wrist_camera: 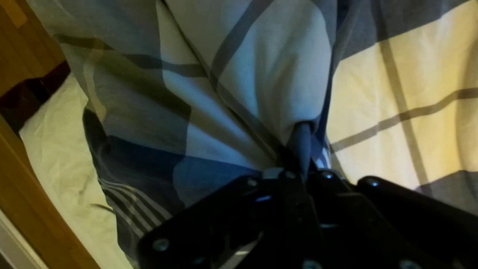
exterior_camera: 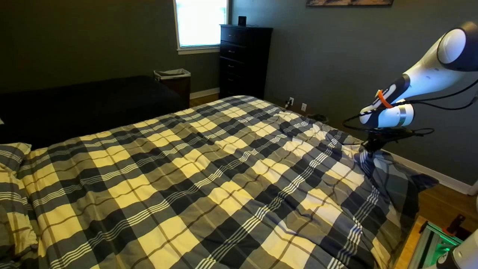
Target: Pull the bottom left corner of the blanket
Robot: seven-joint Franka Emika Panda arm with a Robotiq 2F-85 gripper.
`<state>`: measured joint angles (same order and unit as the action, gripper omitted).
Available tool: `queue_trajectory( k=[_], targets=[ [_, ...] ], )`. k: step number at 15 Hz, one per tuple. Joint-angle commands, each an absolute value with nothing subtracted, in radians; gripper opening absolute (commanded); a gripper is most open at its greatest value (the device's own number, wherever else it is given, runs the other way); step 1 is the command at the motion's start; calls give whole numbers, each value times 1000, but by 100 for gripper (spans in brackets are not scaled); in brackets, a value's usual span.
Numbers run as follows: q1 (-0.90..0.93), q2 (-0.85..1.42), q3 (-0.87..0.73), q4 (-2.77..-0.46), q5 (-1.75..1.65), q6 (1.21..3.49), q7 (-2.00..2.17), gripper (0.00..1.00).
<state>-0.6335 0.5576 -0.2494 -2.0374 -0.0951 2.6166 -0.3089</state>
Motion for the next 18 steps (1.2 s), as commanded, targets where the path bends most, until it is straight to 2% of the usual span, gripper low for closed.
queue_trajectory(
  k=[1,8,18],
  targets=[
    [-606,443,-203,-2134,-88,2670,-391,1],
    [-524,318,-138,-2215,-73,2758,-500,1],
    [-457,258,-42,-2228,19,2750,-695,1]
  ],
)
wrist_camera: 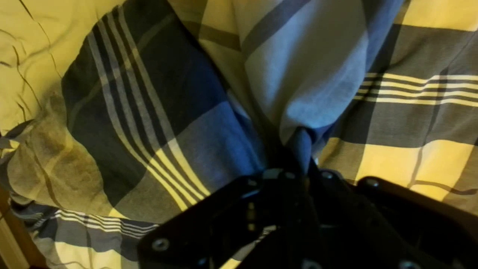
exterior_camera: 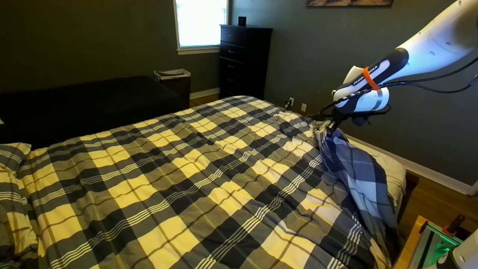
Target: Pull the bottom left corner of the blanket
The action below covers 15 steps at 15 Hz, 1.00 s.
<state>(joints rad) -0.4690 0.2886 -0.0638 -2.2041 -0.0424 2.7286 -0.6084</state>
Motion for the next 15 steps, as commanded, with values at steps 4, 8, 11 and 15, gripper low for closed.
queue_trajectory(
  k=[4,8,11,15],
  targets=[
    [-460,249,-11,-2244,89,2756,-813,1],
    [-465,232,14,-2272,172,2758,-973,1],
    [-468,219,27,-2290,241,2749,-1094,29],
    [-461,176,21,-2321,343,2738,-1218,50]
  ],
)
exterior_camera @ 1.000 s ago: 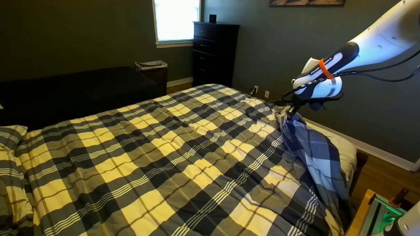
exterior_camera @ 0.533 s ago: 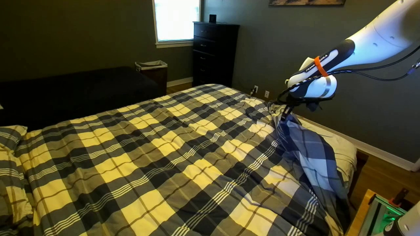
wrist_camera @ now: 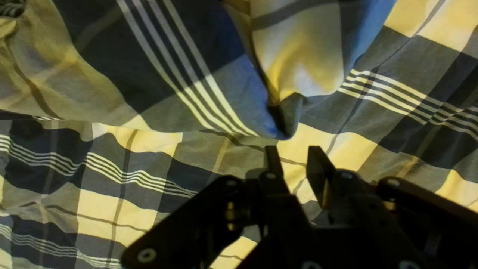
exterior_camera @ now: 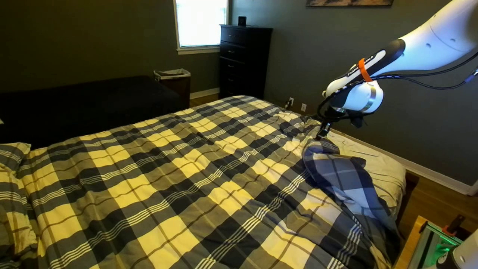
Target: Pull the bottom left corner of the blanket
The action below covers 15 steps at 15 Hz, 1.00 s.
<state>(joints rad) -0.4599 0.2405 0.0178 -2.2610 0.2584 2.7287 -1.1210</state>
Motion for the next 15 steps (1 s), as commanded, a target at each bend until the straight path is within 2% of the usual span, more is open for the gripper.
queue_trajectory(
  k=[1,6,7,15],
  targets=[
    [-457,157,15,-2334,367,2735,-1241,58],
    [-411,86,-80,-2405,316,2724,-1198,95],
    [-399,75,-111,-2422,272,2722,-1159,99],
    [-363,-14,-234,-2502,148,2614,-907,100]
  ],
)
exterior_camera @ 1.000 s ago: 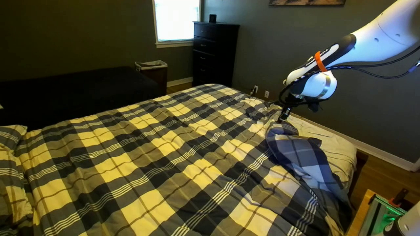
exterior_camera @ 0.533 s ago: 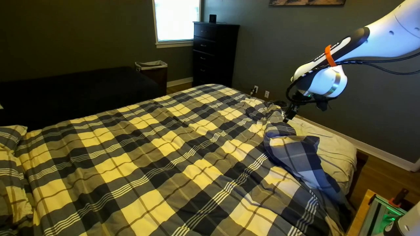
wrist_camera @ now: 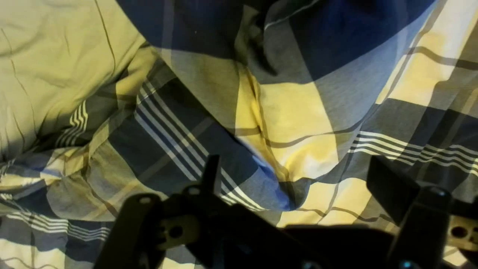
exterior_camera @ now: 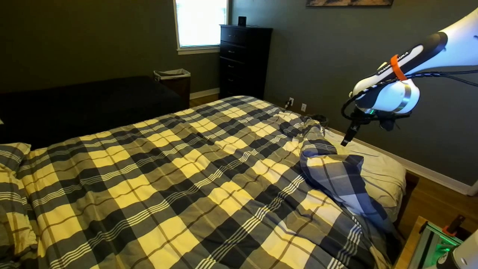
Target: Pull the bottom left corner of the blanket
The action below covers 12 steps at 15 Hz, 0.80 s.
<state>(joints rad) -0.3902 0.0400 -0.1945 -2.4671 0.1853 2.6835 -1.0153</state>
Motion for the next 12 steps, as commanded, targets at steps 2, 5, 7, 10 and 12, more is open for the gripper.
queue_trajectory(
  k=[2,5,7,10,12],
  targets=[
    [-359,-33,-251,-2500,129,2569,-841,100],
    [-356,-68,-269,-2511,125,2565,-747,100],
    [-357,-93,-279,-2525,94,2586,-661,100],
    [-345,-68,-296,-2494,102,2575,-664,100],
    [-344,-86,-303,-2503,86,2575,-628,100]
  ],
)
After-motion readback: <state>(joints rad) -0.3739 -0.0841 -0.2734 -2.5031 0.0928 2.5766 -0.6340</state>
